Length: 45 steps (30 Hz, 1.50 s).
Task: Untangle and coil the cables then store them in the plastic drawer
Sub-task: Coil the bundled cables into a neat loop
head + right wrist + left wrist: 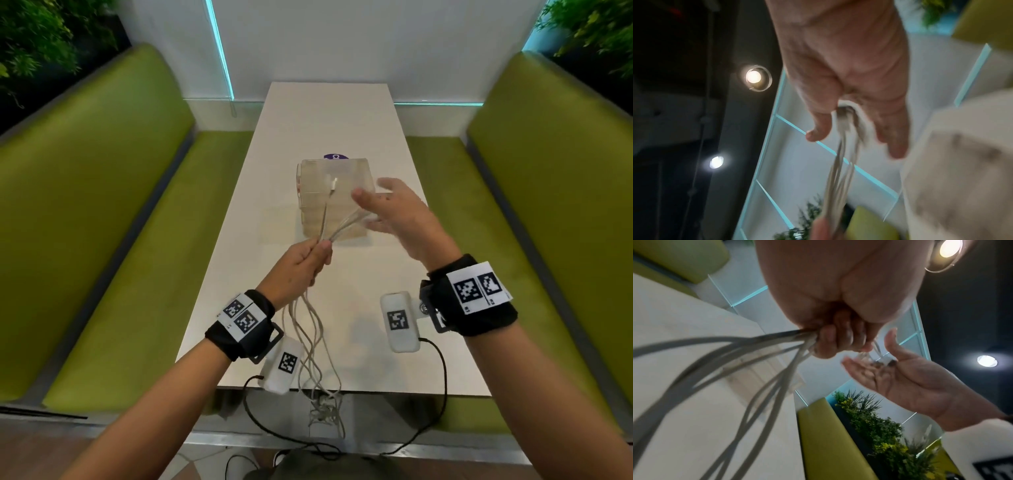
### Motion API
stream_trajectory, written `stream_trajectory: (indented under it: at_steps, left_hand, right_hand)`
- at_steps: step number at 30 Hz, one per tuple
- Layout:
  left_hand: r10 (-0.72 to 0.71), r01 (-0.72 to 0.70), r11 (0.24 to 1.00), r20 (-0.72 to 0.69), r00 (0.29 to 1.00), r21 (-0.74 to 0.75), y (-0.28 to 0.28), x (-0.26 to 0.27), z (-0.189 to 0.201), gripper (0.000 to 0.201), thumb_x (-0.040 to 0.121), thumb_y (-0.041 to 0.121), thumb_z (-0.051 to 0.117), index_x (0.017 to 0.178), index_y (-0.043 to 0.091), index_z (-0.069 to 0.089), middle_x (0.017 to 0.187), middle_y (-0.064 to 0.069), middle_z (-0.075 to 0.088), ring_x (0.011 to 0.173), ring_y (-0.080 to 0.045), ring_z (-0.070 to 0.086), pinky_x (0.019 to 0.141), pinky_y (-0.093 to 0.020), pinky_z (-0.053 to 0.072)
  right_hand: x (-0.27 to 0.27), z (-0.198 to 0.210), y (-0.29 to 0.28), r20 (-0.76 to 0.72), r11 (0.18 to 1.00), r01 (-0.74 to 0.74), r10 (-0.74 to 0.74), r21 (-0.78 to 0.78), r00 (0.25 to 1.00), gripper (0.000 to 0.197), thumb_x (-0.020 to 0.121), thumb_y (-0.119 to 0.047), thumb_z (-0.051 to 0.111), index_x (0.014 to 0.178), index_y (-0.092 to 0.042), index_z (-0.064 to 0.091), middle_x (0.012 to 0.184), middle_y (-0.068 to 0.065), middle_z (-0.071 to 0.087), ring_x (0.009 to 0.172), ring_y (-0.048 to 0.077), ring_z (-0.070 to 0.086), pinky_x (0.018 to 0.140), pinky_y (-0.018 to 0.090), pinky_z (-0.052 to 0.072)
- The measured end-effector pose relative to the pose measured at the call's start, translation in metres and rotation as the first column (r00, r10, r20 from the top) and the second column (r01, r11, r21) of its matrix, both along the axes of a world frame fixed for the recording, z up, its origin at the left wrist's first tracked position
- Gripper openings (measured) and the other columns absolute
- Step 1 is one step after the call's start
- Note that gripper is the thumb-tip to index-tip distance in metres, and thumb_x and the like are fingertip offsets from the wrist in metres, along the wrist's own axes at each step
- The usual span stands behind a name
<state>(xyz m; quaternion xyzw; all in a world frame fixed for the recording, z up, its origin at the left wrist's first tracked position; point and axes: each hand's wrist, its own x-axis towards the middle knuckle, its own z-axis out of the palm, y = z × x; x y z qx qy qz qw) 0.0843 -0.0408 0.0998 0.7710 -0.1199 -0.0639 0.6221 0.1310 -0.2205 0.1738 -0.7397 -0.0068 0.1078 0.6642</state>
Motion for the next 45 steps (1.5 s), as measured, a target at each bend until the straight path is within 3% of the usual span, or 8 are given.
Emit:
stream_trajectory:
  at_steps: [4,9,12,15,20,31,39,45]
  left_hand:
    - [-0.056,0.038,0.955,0.056,0.997,0.294,0.016,0.005,0.006,0.037,0.100,0.036,0.039,0.071,0.016,0.049,0.058,0.010,0.036,0.046,-0.002,0.035,0.049,-0.018,0.028]
    - [-0.213,0.180,0.841,0.007,0.977,0.510,0.017,0.011,0.022,0.035,0.099,0.034,0.042,0.071,0.016,0.054,0.063,0.004,0.043,0.051,-0.003,0.037,0.052,-0.015,0.032]
    - [-0.204,0.184,0.863,-0.007,0.979,0.471,0.025,0.013,0.027,0.034,0.099,0.035,0.043,0.074,0.017,0.059,0.062,0.004,0.039,0.049,-0.003,0.036,0.050,-0.015,0.030]
    - [-0.156,0.146,0.930,0.002,0.988,0.338,0.033,0.012,0.024,0.029,0.098,0.030,0.046,0.093,0.009,0.065,0.063,0.005,0.038,0.049,-0.001,0.036,0.051,-0.016,0.031]
    - [-0.187,0.149,0.942,0.100,0.977,0.299,0.032,0.007,0.016,0.013,0.096,0.024,0.053,0.103,0.020,0.063,0.065,0.012,0.045,0.055,-0.002,0.040,0.054,-0.016,0.035]
    - [0.215,-0.169,0.952,0.161,0.963,-0.256,0.000,0.012,0.026,0.016,0.098,0.021,0.042,0.100,0.017,0.058,0.106,-0.017,0.068,0.104,-0.026,0.066,0.082,-0.036,0.055]
    - [0.140,-0.129,0.909,-0.002,0.990,-0.396,-0.007,0.012,0.033,0.027,0.102,0.013,0.035,0.087,0.010,0.056,0.067,-0.001,0.050,0.070,-0.025,0.050,0.076,-0.029,0.054]
    - [0.068,-0.153,0.855,-0.185,0.980,-0.496,-0.004,0.014,0.040,0.029,0.103,0.014,0.033,0.081,0.012,0.052,0.063,0.001,0.050,0.056,-0.013,0.047,0.062,-0.024,0.048]
  right_hand:
    - [-0.004,-0.002,-0.007,0.384,0.749,0.067,0.258,-0.659,0.887,0.110,0.067,-0.041,0.080,0.150,-0.017,0.011,0.158,0.011,0.014,0.146,0.028,0.007,0.119,0.042,0.012]
    - [-0.011,-0.030,0.018,0.002,0.173,-0.172,0.710,-0.970,0.704,0.064,0.079,-0.040,0.070,0.135,-0.025,0.042,0.159,0.004,0.013,0.147,0.027,-0.010,0.116,0.056,-0.005]
    - [-0.008,-0.031,0.009,0.029,0.387,-0.331,0.687,-0.861,0.727,0.003,0.095,-0.027,0.050,0.094,-0.027,0.053,0.109,0.000,0.065,0.111,0.013,0.054,0.104,0.043,0.033]
    - [-0.009,-0.025,0.000,-0.050,0.542,-0.521,0.660,-0.660,0.750,0.013,0.099,-0.026,0.045,0.091,-0.023,0.055,0.074,-0.004,0.067,0.062,-0.002,0.059,0.059,0.015,0.042]
    - [-0.008,-0.021,0.000,-0.054,0.668,-0.538,0.600,-0.515,0.798,0.024,0.100,-0.024,0.041,0.096,-0.011,0.061,0.065,-0.003,0.049,0.051,0.015,0.055,0.053,0.028,0.044]
    - [-0.029,-0.046,0.046,0.078,0.857,-0.407,0.451,-0.316,0.889,0.027,0.102,-0.031,0.035,0.091,-0.011,0.049,0.069,0.002,0.054,0.060,0.017,0.055,0.055,0.022,0.042]
    - [-0.033,-0.050,0.048,0.043,0.814,-0.510,0.541,-0.276,0.840,0.038,0.100,-0.034,0.041,0.066,-0.019,0.051,0.065,0.000,0.053,0.055,0.006,0.045,0.057,0.020,0.038]
    - [-0.036,-0.054,0.049,0.071,0.827,-0.515,0.541,-0.227,0.838,0.024,0.101,-0.028,0.039,0.109,-0.012,0.054,0.097,-0.003,0.054,0.086,0.011,0.051,0.079,0.027,0.043]
